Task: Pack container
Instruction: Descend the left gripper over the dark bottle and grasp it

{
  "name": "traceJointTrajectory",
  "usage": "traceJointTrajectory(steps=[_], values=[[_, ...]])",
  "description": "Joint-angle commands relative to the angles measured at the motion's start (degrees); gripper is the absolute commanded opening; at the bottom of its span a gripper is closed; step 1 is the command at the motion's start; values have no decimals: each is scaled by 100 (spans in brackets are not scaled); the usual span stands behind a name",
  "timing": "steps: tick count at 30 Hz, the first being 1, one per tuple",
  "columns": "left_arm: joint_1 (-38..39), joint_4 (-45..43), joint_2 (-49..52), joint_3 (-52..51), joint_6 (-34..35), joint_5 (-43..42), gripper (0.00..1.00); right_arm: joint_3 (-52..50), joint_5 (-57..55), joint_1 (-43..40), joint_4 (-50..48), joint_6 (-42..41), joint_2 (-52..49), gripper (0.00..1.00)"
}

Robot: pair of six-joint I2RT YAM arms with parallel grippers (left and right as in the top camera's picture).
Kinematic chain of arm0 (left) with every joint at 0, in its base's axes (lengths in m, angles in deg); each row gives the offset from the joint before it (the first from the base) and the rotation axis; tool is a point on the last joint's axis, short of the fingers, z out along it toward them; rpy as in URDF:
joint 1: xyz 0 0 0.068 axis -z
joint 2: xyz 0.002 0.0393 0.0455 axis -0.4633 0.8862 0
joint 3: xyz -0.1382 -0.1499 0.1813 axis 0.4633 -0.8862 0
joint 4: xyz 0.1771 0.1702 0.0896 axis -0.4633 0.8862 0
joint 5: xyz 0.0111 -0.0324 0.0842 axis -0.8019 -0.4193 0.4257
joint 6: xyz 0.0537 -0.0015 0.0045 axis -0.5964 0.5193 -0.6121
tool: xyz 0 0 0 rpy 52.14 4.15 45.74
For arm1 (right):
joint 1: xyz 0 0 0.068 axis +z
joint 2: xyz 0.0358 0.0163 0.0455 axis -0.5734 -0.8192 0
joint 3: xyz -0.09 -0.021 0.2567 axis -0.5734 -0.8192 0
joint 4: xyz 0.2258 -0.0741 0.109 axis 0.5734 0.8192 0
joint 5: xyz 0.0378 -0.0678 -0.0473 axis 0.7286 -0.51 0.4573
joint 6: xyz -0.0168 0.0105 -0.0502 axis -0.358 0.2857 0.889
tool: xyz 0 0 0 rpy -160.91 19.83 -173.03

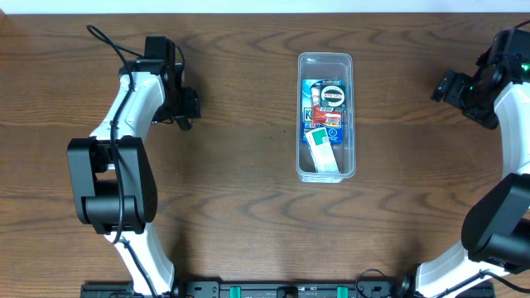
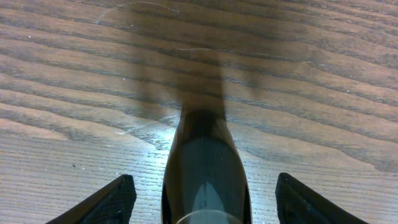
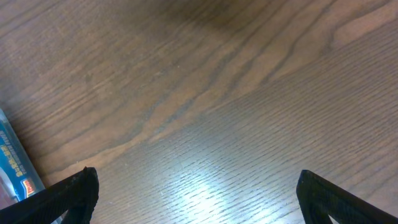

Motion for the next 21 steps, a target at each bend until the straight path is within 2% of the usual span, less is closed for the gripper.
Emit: traceJointTrajectory(steps=[1,5,9,21], values=[[-9,11,109,-17,-35,7,68,-22,-39,-4,-9,-26,-11,99],[-9,-4,109,-17,-37,7,59,-22,-39,-4,-9,-26,-11,99],[-9,-26,109,-17,-37,7,57,-22,-39,-4,-9,-26,-11,99],[-9,-66,109,-17,-35,7,41,-22,-39,-4,-9,-26,-11,99]])
